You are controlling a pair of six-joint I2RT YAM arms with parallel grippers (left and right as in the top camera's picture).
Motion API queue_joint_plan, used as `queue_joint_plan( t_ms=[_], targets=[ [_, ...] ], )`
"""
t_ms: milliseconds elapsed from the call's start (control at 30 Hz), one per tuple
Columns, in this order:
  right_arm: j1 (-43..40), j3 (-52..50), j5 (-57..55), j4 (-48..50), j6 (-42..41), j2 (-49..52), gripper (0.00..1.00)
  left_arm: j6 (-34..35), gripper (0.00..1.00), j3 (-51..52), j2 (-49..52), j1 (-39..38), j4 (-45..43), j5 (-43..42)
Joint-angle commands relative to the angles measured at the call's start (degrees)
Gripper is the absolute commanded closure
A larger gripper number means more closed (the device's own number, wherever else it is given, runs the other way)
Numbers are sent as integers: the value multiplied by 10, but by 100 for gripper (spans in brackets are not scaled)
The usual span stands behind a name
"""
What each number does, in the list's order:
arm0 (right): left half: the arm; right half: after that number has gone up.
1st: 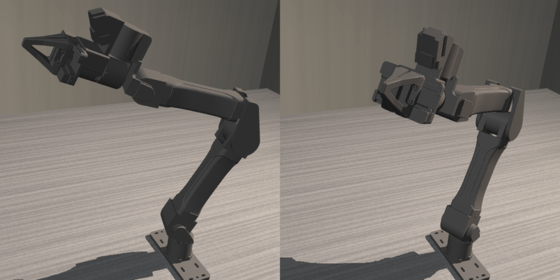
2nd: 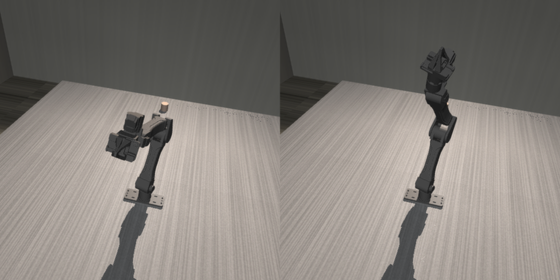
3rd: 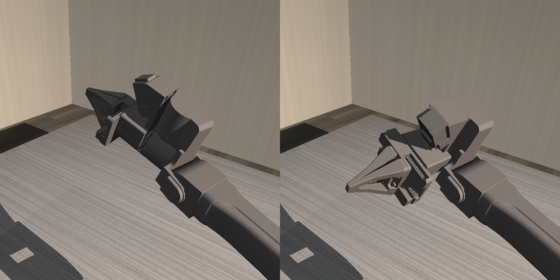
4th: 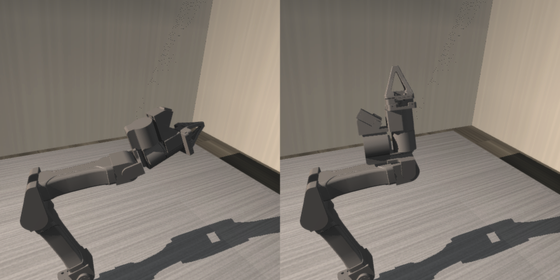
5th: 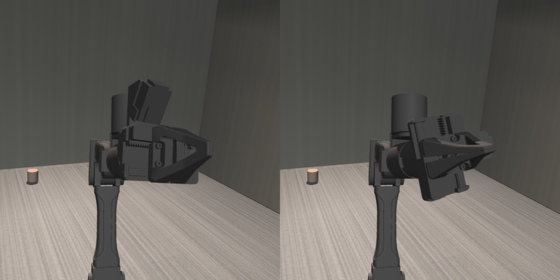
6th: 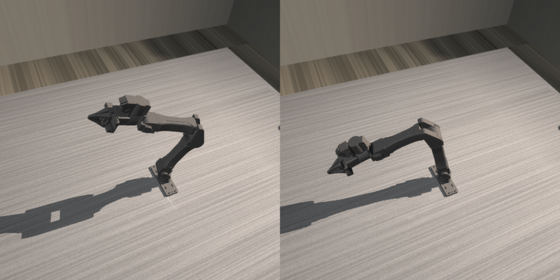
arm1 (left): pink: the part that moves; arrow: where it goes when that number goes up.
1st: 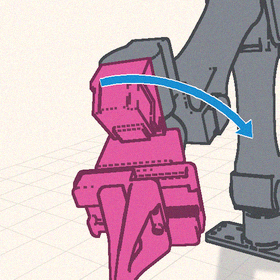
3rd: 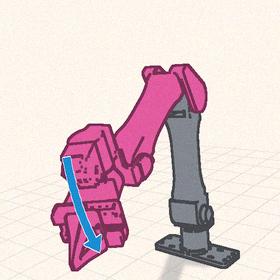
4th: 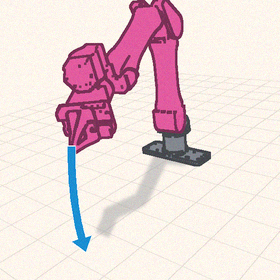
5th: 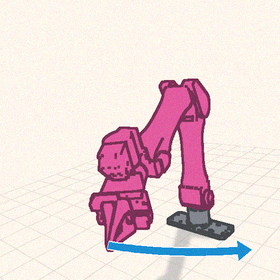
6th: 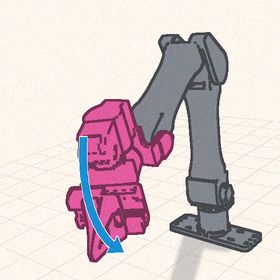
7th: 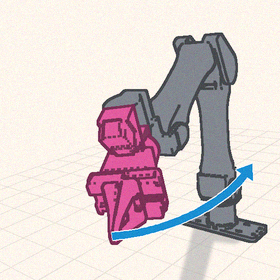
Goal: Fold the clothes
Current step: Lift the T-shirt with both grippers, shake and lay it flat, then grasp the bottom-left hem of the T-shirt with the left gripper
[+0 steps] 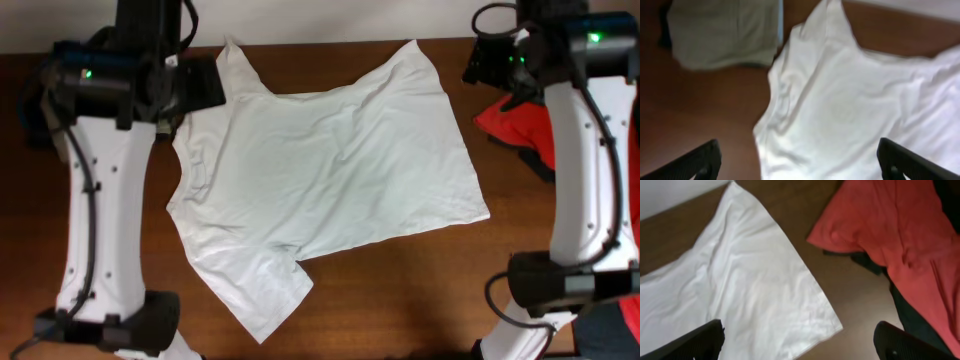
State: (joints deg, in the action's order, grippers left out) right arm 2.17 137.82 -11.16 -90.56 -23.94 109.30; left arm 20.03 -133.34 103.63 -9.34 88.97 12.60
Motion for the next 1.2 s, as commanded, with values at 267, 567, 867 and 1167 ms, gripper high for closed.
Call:
queue_joint_plan(
  t_ms=[267,567,867,1167],
  targets=[
    [0,-36,-15,-68,-71,-84,1,53,1,70,-156,1,77,-12],
    [0,-169,-57,-21,-130,-96,1,184,1,480,-308,1,-13,-76],
    [0,-266,-52,86,-130,-95,1,224,1,808,-332,-8,-158,-191],
    [-15,-270,-51,109,-130,-93,1,311,1,912,-332,-52,-265,-191]
  ],
)
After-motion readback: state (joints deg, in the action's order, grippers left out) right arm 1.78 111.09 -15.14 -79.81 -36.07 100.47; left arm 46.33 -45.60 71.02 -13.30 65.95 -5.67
